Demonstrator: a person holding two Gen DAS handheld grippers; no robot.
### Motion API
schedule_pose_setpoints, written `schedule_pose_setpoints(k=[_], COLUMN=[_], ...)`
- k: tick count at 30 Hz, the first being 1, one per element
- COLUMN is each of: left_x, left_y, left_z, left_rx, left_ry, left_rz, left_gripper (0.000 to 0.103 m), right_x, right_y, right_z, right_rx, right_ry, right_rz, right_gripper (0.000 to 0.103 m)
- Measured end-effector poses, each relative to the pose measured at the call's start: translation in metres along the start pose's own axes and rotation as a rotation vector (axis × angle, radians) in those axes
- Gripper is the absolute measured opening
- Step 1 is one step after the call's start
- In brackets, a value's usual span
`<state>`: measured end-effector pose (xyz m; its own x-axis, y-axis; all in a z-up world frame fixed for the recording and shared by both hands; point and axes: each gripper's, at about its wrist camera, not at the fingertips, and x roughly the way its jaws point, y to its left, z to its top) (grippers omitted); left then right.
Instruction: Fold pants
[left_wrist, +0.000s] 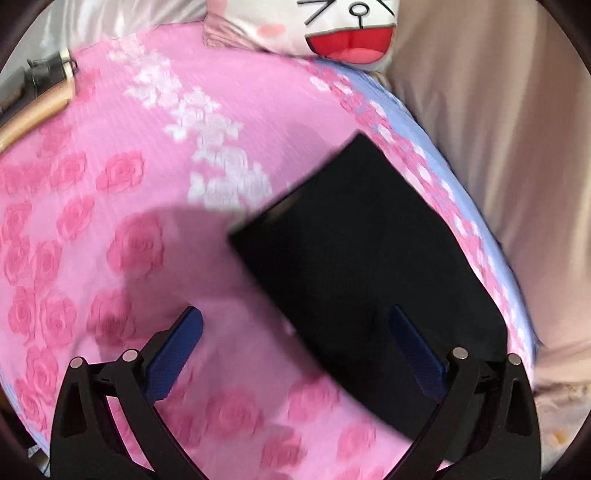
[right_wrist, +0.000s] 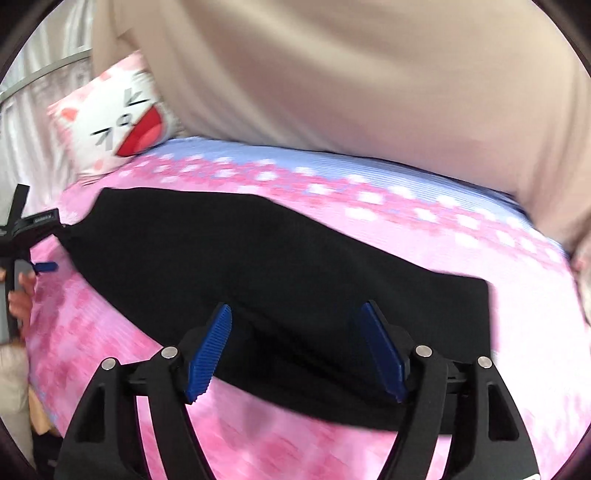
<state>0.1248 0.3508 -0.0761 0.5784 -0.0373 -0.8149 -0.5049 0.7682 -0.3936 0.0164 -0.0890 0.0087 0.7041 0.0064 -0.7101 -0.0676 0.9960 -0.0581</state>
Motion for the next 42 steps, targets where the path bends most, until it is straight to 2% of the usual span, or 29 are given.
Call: schedule_pose_setpoints(k=[2,3,4,5,8,11,14,16,17,18,19,20,21,23,25,27,29,32,35,37,39,40,42], left_x=[0.010,0.010,0.009,0.007,-0.022,-0.070,-0.090,-0.084,-0.072,-0.059,-0.046,-0.028,-0.022,-0.026,-0.038,-0.059,-0.079,-0.090,-0.076,-0.056,-0.028,-0.017,0.005], left_y=[-0.011,-0.016,-0.021,-0.026,-0.062,-0.136,-0.205,-0.250,-0.270,-0.281,-0.289,-0.297,-0.297,-0.294,-0.290,-0.281,-0.264,-0.234,-0.195,-0.168,-0.145,-0.138,-0.139], left_z=[0.005,0.006,0.005,0.004,-0.005,-0.037,-0.087,-0.133,-0.160,-0.178,-0.194,-0.216,-0.228,-0.248,-0.250,-0.244,-0.223,-0.189,-0.147,-0.124,-0.108,-0.106,-0.105], left_rx=[0.022,0.036,0.045,0.048,0.123,0.312,0.496,0.612,0.663,0.694,0.727,0.758,0.766,0.791,0.791,0.769,0.718,0.625,0.478,0.375,0.278,0.248,0.238], left_ry=[0.012,0.002,-0.015,-0.023,-0.080,-0.138,-0.138,-0.089,-0.038,0.011,0.073,0.157,0.183,0.168,0.123,0.054,-0.007,-0.048,-0.031,0.018,0.083,0.112,0.165], left_rz=[-0.055,-0.011,0.006,0.007,-0.028,-0.150,-0.227,-0.266,-0.271,-0.268,-0.264,-0.254,-0.245,-0.227,-0.224,-0.216,-0.205,-0.182,-0.149,-0.142,-0.153,-0.143,-0.176], left_gripper=[0.069,0.051,0.019,0.015,0.012,0.012,0.012,0.014,0.016,0.024,0.041,0.046,0.049,0.060,0.088,0.091,0.094,0.097,0.097,0.097,0.097,0.097,0.097], right_x=[-0.011,-0.017,-0.020,-0.025,-0.032,-0.035,-0.037,-0.035,-0.037,-0.036,-0.035,-0.035,-0.034,-0.032,-0.025,-0.014,0.001,0.024,0.039,0.042,0.042,0.041,0.039], right_y=[-0.024,-0.040,-0.052,-0.065,-0.106,-0.136,-0.160,-0.168,-0.172,-0.174,-0.179,-0.181,-0.183,-0.190,-0.195,-0.198,-0.195,-0.181,-0.162,-0.153,-0.151,-0.151,-0.153], right_z=[-0.011,-0.019,-0.023,-0.030,-0.048,-0.061,-0.073,-0.078,-0.084,-0.086,-0.089,-0.091,-0.093,-0.097,-0.097,-0.094,-0.090,-0.082,-0.075,-0.072,-0.072,-0.072,-0.072], right_rx=[0.026,0.051,0.069,0.091,0.168,0.236,0.304,0.336,0.350,0.362,0.371,0.374,0.382,0.405,0.435,0.459,0.472,0.466,0.446,0.421,0.420,0.427,0.436], right_ry=[0.010,0.018,0.024,0.030,0.052,0.057,0.056,0.053,0.053,0.054,0.056,0.059,0.063,0.072,0.078,0.080,0.098,0.124,0.141,0.133,0.126,0.123,0.118], right_rz=[-0.072,-0.114,-0.132,-0.151,-0.221,-0.246,-0.230,-0.196,-0.173,-0.150,-0.135,-0.132,-0.125,-0.067,-0.010,0.049,0.113,0.195,0.230,0.185,0.168,0.167,0.166], right_gripper=[0.073,0.075,0.075,0.075,0.075,0.075,0.075,0.075,0.075,0.075,0.075,0.076,0.076,0.076,0.076,0.076,0.076,0.076,0.078,0.078,0.073,0.071,0.069])
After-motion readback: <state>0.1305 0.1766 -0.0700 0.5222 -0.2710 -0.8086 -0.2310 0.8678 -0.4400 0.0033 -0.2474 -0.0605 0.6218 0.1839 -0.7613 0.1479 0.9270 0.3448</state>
